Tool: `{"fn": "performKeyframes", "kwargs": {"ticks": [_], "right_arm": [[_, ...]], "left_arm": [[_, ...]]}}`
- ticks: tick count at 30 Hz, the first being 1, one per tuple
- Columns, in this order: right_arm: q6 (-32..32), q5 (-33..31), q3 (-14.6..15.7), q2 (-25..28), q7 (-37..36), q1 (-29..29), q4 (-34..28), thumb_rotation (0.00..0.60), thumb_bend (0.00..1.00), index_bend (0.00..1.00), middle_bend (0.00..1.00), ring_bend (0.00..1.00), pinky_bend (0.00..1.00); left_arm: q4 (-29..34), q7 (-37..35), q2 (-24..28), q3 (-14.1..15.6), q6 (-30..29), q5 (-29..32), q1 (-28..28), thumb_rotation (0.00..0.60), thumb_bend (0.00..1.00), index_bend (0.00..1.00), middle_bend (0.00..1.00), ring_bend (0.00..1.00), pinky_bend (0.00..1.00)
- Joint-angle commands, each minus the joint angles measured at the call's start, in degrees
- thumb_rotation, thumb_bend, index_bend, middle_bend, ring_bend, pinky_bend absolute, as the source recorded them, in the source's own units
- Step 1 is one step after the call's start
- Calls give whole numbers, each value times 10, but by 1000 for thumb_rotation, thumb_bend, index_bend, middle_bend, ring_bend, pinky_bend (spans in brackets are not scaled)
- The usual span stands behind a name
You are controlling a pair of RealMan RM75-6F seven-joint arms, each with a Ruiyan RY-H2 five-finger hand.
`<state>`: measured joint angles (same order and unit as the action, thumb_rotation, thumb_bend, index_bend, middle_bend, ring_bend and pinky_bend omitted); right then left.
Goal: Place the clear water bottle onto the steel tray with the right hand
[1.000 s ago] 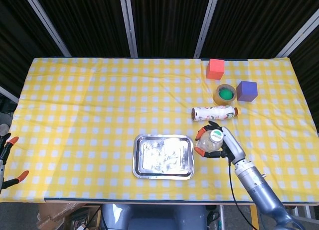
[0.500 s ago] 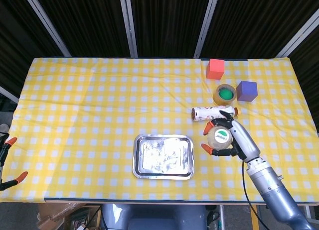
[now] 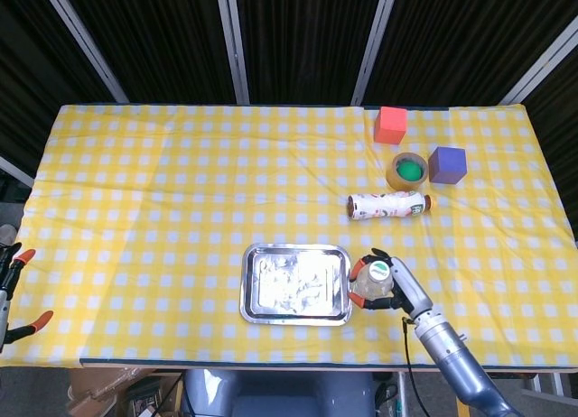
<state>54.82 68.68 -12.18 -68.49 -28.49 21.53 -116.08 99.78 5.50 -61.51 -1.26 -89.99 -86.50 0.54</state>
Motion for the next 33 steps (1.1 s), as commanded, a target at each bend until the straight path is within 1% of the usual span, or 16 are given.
{"fn": "performKeyframes", "kwargs": {"ticks": [1, 3, 10, 14, 18, 20, 23, 27, 30, 33], "right_arm": [[8, -4, -8, 33, -47, -17, 28, 600, 415, 804, 652, 313, 0], [9, -4, -11, 54, -76, -28, 48, 600, 415, 803, 652, 313, 0], [1, 27, -29, 152, -235, -66, 134, 600, 416, 803, 652, 313, 0], [5, 47, -31, 176, -305, -81, 159, 600, 416, 803, 652, 313, 0], [2, 94, -22, 178, -349, -78, 148, 600, 416, 803, 652, 313, 0], [-1, 116, -16, 171, -347, -69, 132, 600, 416, 803, 652, 313, 0], [-5, 130, -10, 150, -305, -52, 86, 600, 416, 804, 652, 313, 0], [-23, 121, -5, 111, -236, -21, 21, 600, 417, 804, 652, 313, 0], [-36, 110, -5, 80, -205, -1, -15, 600, 417, 803, 652, 313, 0], [-45, 83, -7, 39, -147, 25, -47, 600, 417, 803, 652, 313, 0]], "left_arm": [[-1, 0, -1, 0, 1, 1, 0, 600, 133, 119, 35, 0, 0], [0, 2, -1, 0, 1, 0, 0, 600, 133, 119, 35, 0, 0], [5, 22, -8, 3, 1, -6, -1, 600, 133, 119, 35, 0, 0], [5, 32, -13, 3, 2, -6, -2, 600, 133, 119, 35, 0, 0], [6, 40, -17, 3, 7, -4, -4, 600, 133, 119, 35, 0, 0], [7, 41, -18, 3, 7, -5, -5, 600, 133, 119, 35, 0, 0], [6, 38, -17, 2, 7, -4, -5, 600, 133, 119, 35, 0, 0], [3, 23, -13, -1, 11, 2, -6, 600, 133, 119, 35, 0, 0], [1, 15, -11, -3, 12, 5, -7, 600, 133, 119, 35, 0, 0], [-2, 7, -8, -3, 13, 4, -8, 600, 133, 119, 35, 0, 0]]}}
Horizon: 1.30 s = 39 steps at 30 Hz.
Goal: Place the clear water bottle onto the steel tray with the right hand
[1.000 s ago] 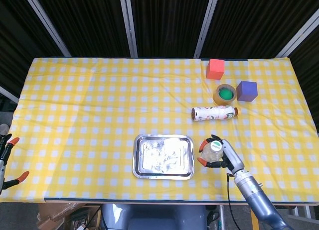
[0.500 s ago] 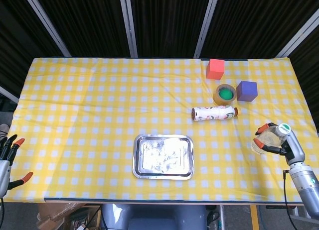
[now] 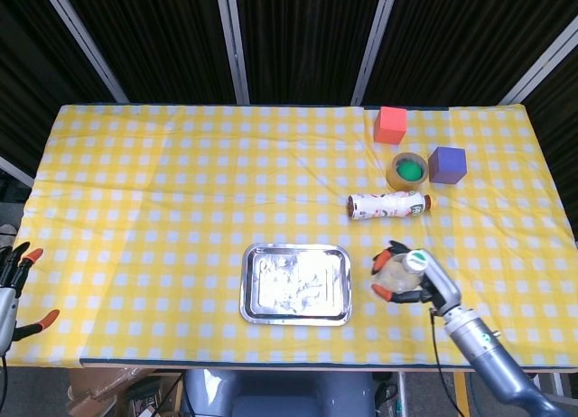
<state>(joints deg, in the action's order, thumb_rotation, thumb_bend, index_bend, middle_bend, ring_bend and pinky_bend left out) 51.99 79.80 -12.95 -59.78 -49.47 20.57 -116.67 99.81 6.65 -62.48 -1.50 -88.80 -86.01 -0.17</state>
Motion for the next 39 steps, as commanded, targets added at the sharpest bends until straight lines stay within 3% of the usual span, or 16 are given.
{"fn": "performKeyframes", "kwargs": {"ticks": [1, 7, 12, 17, 29, 34, 39], "right_arm": [[-17, -43, -2, -60, 87, 44, -50, 600, 416, 803, 652, 313, 0], [5, -121, -9, -104, 201, 76, -105, 600, 417, 803, 652, 313, 0], [24, -158, -13, -93, 221, 73, -107, 600, 417, 803, 652, 313, 0], [33, -150, -13, -47, 163, 39, -68, 600, 417, 803, 652, 313, 0], [34, -43, 10, 62, -46, -40, 95, 600, 417, 803, 652, 313, 0], [32, -18, 10, 75, -83, -39, 115, 600, 417, 803, 652, 313, 0], [23, 7, 19, 58, -64, -23, 85, 600, 417, 804, 652, 313, 0]], "left_arm": [[-3, -7, 3, 0, 1, -1, -1, 600, 133, 119, 35, 0, 0], [-5, -19, 6, -3, 3, 6, -1, 600, 133, 119, 35, 0, 0], [-4, -13, 4, 0, 3, 2, -1, 600, 133, 119, 35, 0, 0], [-2, -7, 2, 0, 3, 4, -1, 600, 133, 119, 35, 0, 0], [4, 4, 1, 0, -1, 3, 1, 600, 133, 119, 35, 0, 0], [4, 7, -1, 0, 1, 4, 0, 600, 133, 119, 35, 0, 0], [4, 8, -1, 0, 1, 6, -1, 600, 133, 119, 35, 0, 0]]}}
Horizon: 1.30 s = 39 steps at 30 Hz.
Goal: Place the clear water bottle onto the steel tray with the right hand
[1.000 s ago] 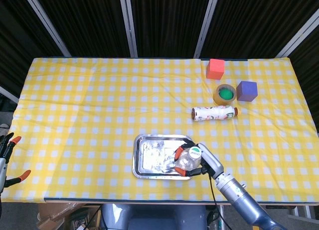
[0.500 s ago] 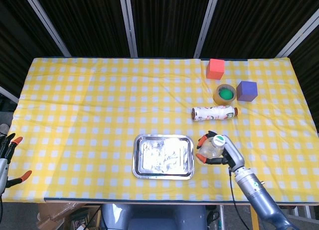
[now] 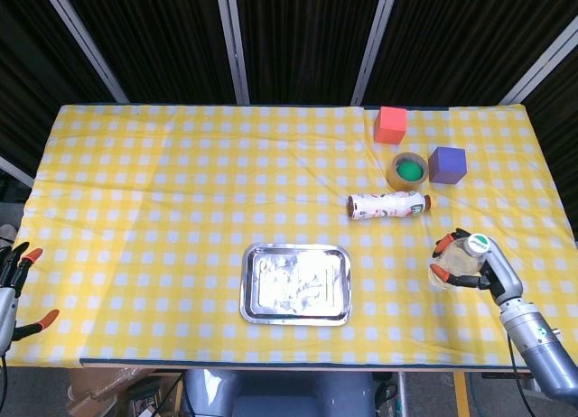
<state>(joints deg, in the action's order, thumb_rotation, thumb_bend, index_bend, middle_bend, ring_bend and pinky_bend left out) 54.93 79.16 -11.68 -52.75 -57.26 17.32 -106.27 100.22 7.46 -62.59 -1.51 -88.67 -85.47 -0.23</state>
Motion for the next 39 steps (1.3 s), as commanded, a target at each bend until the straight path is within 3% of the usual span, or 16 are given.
{"fn": "performKeyframes", "kwargs": {"ticks": [1, 9, 18, 32, 39], "right_arm": [[-12, 18, 9, -21, 24, 16, -30, 600, 416, 803, 652, 313, 0], [-25, -9, 16, -120, 135, 56, -76, 600, 426, 803, 652, 313, 0], [-20, -64, 0, -238, 192, 92, -50, 600, 427, 803, 652, 313, 0], [16, -95, -10, -350, 199, 97, 24, 600, 428, 803, 652, 313, 0], [48, -47, 16, -400, 155, 75, 83, 600, 428, 803, 652, 313, 0]], "left_arm": [[0, -1, 1, 0, 0, 1, 0, 600, 133, 120, 35, 0, 0], [-4, -26, 6, -5, -11, -3, 3, 600, 133, 124, 37, 0, 0], [-13, -40, 7, -8, -12, 0, 3, 600, 133, 125, 37, 0, 0], [-13, -28, 3, -7, -3, 4, -1, 600, 133, 125, 38, 0, 0], [-15, -25, 1, -7, 2, 8, -3, 600, 133, 125, 39, 0, 0]]}}
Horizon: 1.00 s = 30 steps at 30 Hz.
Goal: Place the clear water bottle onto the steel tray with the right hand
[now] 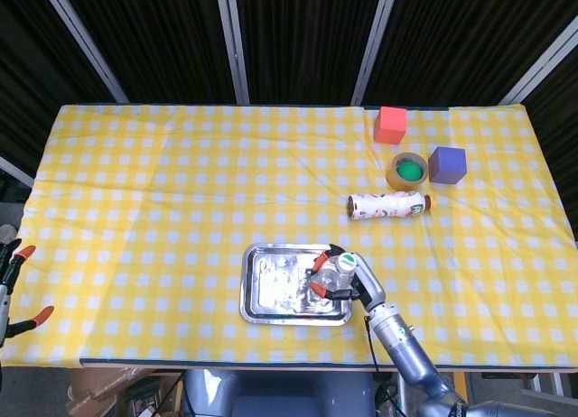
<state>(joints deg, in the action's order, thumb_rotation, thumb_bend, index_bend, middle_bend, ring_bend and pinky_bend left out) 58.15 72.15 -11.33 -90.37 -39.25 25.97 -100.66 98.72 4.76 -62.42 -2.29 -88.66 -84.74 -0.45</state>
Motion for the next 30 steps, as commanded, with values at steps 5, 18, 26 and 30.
{"fn": "performKeyframes", "kwargs": {"ticks": [5, 18, 26, 30], "right_arm": [[18, 49, 24, -41, -63, -15, 69, 600, 428, 804, 652, 313, 0], [20, 75, 51, -43, -86, -26, 101, 600, 428, 803, 652, 313, 0], [-1, 87, 62, -39, -92, -18, 100, 600, 168, 544, 464, 181, 0], [-24, 91, 69, -31, -107, -9, 91, 600, 99, 305, 319, 110, 0]], "left_arm": [[1, 6, -2, 0, 0, 0, 0, 600, 134, 125, 39, 0, 0], [2, 17, -6, 2, 4, 2, -2, 600, 134, 125, 41, 0, 0], [0, 19, -8, 1, 7, 5, -4, 600, 134, 125, 41, 0, 0], [1, 18, -8, 1, 4, 4, -3, 600, 134, 125, 41, 0, 0]]}}
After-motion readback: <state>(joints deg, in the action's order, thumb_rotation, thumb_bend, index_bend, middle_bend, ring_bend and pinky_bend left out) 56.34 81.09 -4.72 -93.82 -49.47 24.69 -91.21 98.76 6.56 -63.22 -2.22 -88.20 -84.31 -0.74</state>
